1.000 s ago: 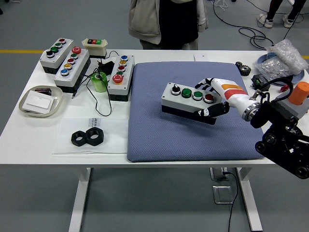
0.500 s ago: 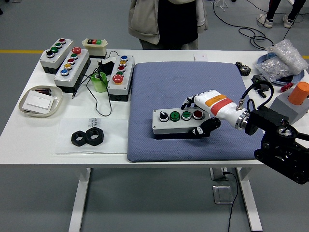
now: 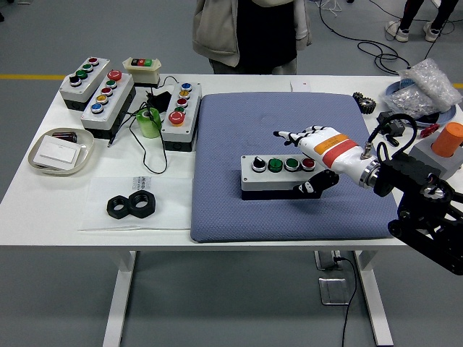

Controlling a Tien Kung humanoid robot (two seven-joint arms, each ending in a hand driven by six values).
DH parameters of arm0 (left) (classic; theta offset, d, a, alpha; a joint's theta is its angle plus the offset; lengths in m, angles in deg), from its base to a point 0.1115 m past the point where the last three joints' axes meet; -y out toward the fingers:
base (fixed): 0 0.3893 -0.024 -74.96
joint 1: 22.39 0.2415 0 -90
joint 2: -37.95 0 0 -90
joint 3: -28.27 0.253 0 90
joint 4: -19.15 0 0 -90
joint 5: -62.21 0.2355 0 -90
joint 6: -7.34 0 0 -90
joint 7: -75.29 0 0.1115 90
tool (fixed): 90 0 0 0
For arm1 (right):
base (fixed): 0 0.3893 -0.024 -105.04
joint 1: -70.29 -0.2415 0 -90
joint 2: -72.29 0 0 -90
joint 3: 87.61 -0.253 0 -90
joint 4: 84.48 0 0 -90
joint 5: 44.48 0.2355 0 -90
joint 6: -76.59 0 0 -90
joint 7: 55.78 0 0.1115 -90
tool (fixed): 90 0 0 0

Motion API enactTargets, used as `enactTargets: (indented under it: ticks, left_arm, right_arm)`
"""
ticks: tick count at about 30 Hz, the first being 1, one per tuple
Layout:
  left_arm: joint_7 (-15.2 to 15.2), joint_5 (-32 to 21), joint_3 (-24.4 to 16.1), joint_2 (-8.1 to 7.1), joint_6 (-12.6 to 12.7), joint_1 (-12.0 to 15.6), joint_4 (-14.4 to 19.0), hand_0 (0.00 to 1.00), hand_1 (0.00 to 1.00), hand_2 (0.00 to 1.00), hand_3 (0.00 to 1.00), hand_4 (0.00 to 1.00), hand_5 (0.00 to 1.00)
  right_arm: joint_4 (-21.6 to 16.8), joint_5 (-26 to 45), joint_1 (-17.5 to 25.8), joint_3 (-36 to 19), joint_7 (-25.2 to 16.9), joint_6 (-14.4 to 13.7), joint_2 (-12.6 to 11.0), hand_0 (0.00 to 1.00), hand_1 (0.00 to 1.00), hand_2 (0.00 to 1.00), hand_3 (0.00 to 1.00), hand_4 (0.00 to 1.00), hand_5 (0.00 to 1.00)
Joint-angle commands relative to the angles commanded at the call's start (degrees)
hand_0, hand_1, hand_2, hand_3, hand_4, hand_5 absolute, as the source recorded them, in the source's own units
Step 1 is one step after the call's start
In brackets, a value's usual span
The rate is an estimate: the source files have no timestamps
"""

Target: Pick up the button,place it on the desk,press the button,press the button

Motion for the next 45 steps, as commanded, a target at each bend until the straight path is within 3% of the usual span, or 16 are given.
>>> enactTargets:
  ticks: [5, 8, 10, 15, 16, 18, 21, 22, 24, 30, 45]
  left_arm:
    - [-0.2, -0.3, 0.3, -0.04, 0.0, 0.0, 0.0, 0.749, 0.785, 0.859, 0.776, 0.55, 0.998]
    - [-0.3, -0.6, 0.5, -0.09, 0.0, 0.0, 0.0, 0.749, 0.785, 0.859, 0.776, 0.55, 0.998]
    - [-0.4, -0.7, 0.5, -0.1, 0.0, 0.0, 0.0, 0.748, 0.785, 0.858, 0.776, 0.55, 0.998]
    - [-0.3, -0.2, 0.3, -0.12, 0.0, 0.1, -0.1, 0.748, 0.785, 0.858, 0.776, 0.55, 0.998]
    - [-0.3, -0.1, 0.2, -0.13, 0.0, 0.1, 0.0, 0.748, 0.784, 0.858, 0.776, 0.549, 0.998]
    - [-0.2, -0.1, 0.2, -0.13, 0.0, 0.2, 0.0, 0.748, 0.784, 0.858, 0.776, 0.549, 0.998]
    - [-0.3, -0.2, 0.2, -0.12, 0.0, 0.3, 0.0, 0.748, 0.784, 0.858, 0.776, 0.549, 0.998]
    - [-0.2, 0.0, 0.1, -0.12, 0.0, 0.3, 0.0, 0.748, 0.784, 0.858, 0.777, 0.548, 0.998]
    - [-0.1, 0.3, -0.1, -0.12, 0.0, 0.4, 0.0, 0.748, 0.784, 0.858, 0.777, 0.548, 0.998]
    - [-0.1, 0.5, -0.3, -0.06, 0.0, 0.5, -0.1, 0.748, 0.785, 0.858, 0.776, 0.548, 0.998]
    - [-0.4, -0.6, 0.5, -0.07, 0.1, 0.3, 0.0, 0.747, 0.784, 0.856, 0.776, 0.547, 0.998]
  right_arm:
    - [-2.5, 0.6, 1.5, -2.7, 0.2, 1.7, -1.3, 0.902, 0.77, 0.863, 0.998, 0.949, 0.002]
    - [-6.2, 1.4, 3.3, -6.6, 0.8, 1.3, -3.0, 0.902, 0.77, 0.863, 0.998, 0.949, 0.002]
    - [-8.5, 1.6, 4.1, -8.4, 1.6, 0.6, -4.0, 0.886, 0.744, 0.809, 0.998, 0.894, 0.002]
    - [-13.7, -0.8, 6.1, -11.3, 6.0, -3.8, -6.4, 0.886, 0.744, 0.809, 0.998, 0.894, 0.002]
    - [-14.7, -0.9, 6.6, -11.6, 7.6, -5.7, -7.1, 0.423, 0.163, 0.258, 0.915, 0.666, 0.002]
    - [-15.5, -0.4, 7.2, -11.7, 8.4, -6.9, -7.8, 0.423, 0.163, 0.258, 0.915, 0.666, 0.002]
    - [-16.5, 1.6, 8.4, -11.7, 8.3, -6.5, -9.1, 0.423, 0.163, 0.258, 0.915, 0.666, 0.002]
    - [-16.5, 2.2, 8.8, -11.3, 8.6, -5.6, -9.5, 0.186, 0.002, 0.13, 0.741, 0.54, 0.002]
    - [-16.5, 3.0, 9.5, -10.7, 9.4, -2.4, -10.0, 0.186, 0.002, 0.13, 0.741, 0.54, 0.002]
    - [-16.4, 3.6, 10.1, -9.4, 11.1, 2.6, -9.8, 0.2, 0.002, 0.128, 0.725, 0.534, 0.002]
    - [-16.6, 3.0, 9.9, -8.6, 12.2, 3.7, -8.9, 0.201, 0.002, 0.127, 0.747, 0.536, 0.002]
